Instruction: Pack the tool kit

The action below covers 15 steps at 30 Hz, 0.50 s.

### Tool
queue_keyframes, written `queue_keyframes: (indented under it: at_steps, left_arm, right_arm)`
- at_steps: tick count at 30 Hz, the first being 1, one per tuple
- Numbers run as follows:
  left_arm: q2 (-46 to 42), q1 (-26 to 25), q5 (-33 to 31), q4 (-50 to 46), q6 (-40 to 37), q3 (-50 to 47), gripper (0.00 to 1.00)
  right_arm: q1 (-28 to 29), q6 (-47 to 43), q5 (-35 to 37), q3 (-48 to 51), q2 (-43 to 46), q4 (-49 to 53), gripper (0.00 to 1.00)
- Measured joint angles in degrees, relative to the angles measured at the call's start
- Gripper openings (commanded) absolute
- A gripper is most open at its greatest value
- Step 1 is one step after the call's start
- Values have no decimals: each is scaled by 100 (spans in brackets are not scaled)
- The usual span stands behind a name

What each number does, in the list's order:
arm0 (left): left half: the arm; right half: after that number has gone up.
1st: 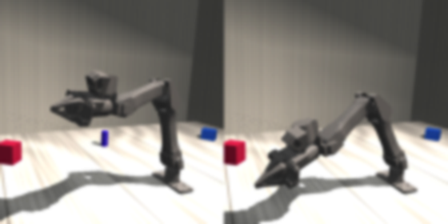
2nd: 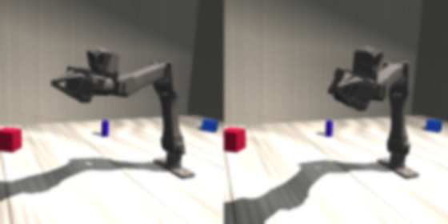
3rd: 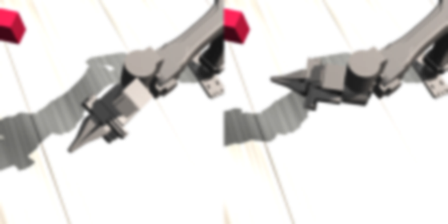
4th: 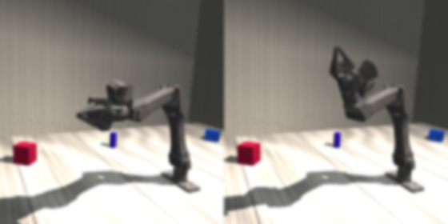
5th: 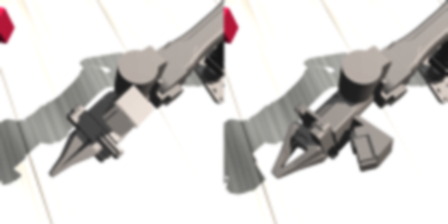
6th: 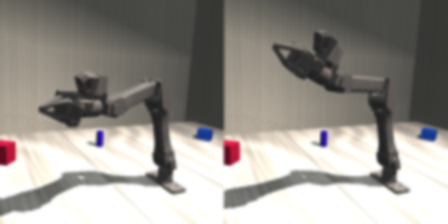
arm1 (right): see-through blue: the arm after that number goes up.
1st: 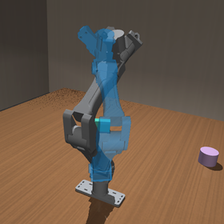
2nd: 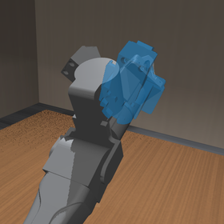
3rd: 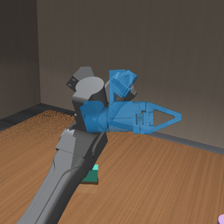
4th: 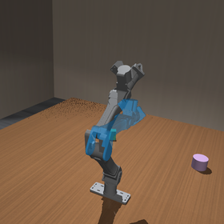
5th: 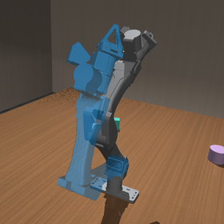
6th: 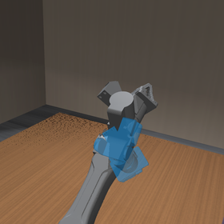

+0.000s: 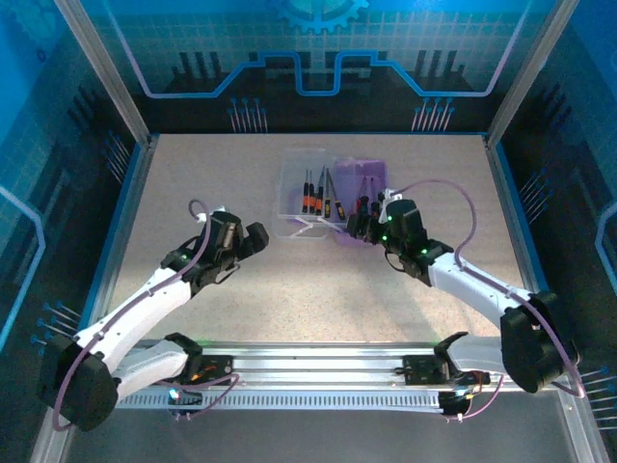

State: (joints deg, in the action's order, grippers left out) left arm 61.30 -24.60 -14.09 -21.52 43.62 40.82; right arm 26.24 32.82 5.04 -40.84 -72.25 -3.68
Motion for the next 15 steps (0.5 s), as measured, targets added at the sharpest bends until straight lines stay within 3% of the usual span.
queue_keyframes:
  at_steps: [6,11,15]
  left_arm:
    - [881,376,769,352,-129,249,57]
    - [1539,780,1545,1032,-236,249,50]
    - [2249,903,2085,1338,-431,483,41]
  right_arm:
    - [-551,-136,-74,-455,-26,1027,64]
    - [-1163,-208,-319,-809,-531,1309,45]
    - [-1495,-136,-610,-1237,-1263,1335,40]
